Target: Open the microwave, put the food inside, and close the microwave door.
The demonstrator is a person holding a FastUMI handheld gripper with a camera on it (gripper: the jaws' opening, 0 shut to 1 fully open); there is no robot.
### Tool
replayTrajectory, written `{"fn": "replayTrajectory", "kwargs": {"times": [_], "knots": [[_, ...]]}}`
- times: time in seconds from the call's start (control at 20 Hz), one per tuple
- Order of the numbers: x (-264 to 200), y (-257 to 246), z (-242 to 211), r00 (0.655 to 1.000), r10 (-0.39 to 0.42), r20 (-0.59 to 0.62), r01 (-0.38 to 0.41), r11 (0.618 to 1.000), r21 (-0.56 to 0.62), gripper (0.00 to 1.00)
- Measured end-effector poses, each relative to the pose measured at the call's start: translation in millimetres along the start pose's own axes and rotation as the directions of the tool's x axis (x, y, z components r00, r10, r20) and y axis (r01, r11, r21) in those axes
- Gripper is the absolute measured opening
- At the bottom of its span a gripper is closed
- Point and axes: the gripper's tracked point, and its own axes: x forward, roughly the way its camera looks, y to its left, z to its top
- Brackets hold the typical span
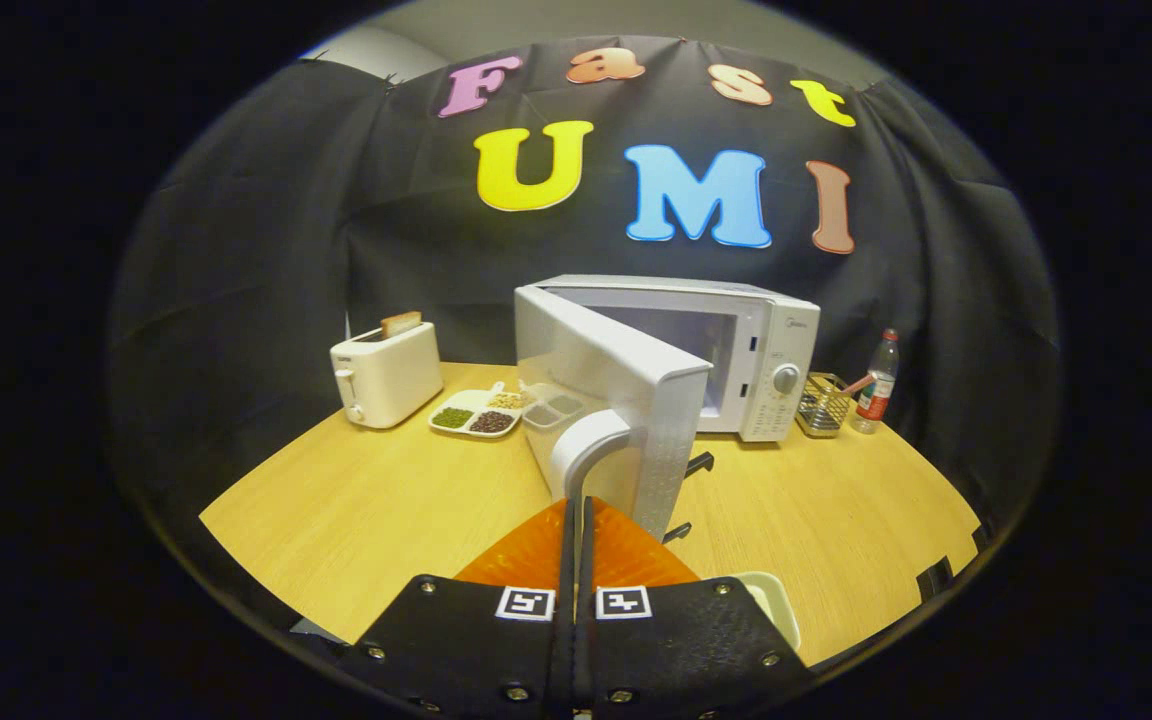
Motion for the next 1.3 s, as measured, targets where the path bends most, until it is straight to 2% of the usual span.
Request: {"fn": "replayTrajectory", "kwargs": {"times": [0.25, 0.55, 0.85, 0.95, 1.15, 1.3], "knots": [[18, -49, 3, 0.993, -0.117, -0.020, 0.119, 0.989, 0.084, 0.01], [44, -93, 20, 0.977, -0.213, -0.016, 0.213, 0.967, 0.139, 0.02], [64, -124, 43, 0.954, -0.300, 0.010, 0.297, 0.948, 0.112, 0.02], [67, -122, 53, 0.954, -0.297, 0.034, 0.293, 0.952, 0.092, 0.02], [82, -131, 60, 0.937, -0.348, 0.037, 0.348, 0.938, 0.011, 0.03], [96, -143, 68, 0.934, -0.354, 0.041, 0.352, 0.935, 0.044, 0.03]]}}
